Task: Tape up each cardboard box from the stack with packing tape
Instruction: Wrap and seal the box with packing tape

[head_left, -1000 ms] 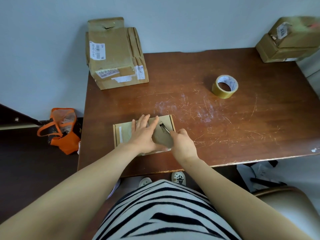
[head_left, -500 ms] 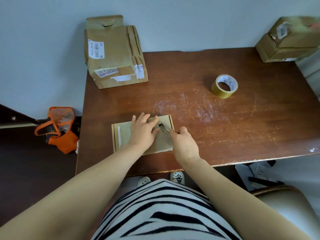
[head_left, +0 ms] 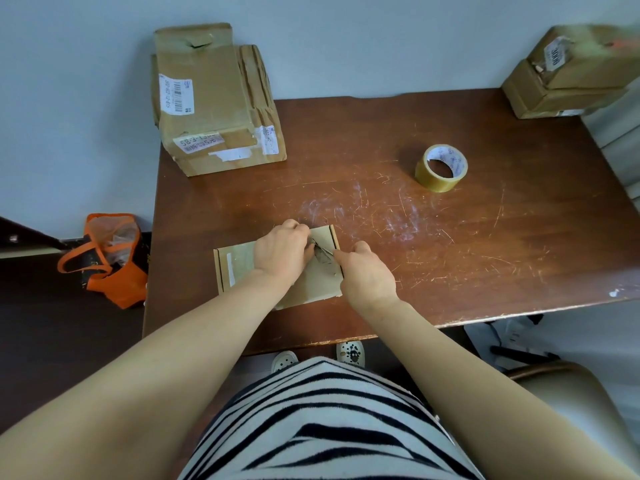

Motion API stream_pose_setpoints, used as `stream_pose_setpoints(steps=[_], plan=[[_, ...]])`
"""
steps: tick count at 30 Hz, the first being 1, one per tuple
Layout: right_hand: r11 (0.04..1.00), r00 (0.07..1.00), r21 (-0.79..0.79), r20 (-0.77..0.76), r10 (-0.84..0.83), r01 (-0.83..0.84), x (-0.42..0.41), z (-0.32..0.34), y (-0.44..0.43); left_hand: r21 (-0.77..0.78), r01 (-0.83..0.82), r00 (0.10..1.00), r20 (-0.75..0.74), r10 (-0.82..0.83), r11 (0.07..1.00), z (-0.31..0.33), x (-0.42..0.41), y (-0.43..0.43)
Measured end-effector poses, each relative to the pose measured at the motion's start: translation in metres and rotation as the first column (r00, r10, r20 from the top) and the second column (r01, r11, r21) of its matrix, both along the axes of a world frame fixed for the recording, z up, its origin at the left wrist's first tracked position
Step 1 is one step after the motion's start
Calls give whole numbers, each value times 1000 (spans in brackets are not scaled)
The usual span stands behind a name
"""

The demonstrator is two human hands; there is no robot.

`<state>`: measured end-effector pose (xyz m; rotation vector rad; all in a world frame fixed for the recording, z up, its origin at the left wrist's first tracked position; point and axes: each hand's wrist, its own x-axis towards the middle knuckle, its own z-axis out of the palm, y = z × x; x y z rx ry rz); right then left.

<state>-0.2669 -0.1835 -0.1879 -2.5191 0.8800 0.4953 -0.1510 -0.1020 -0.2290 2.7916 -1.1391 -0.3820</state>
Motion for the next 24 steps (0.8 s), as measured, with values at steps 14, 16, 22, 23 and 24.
stream_pose_setpoints(steps=[14, 16, 22, 23, 24], plan=[[990, 995, -102, -56, 88, -94, 12, 16, -31, -69, -5, 1000, 1, 5, 998, -7, -4, 4], [973, 987, -174, -76, 142, -153, 15, 25, -32, -90, -16, 1000, -6, 16, 996, -8, -4, 4], [846, 903, -318, -124, 411, -428, 20, 36, -24, -108, -44, 999, -21, 42, 993, -11, -4, 5], [826, 887, -323, -135, 442, -461, 22, 37, -22, -116, -48, 999, -20, 46, 992, -11, -5, 5], [807, 869, -326, -147, 472, -493, 24, 40, -19, -113, -53, 999, -16, 51, 992, -10, -5, 5]])
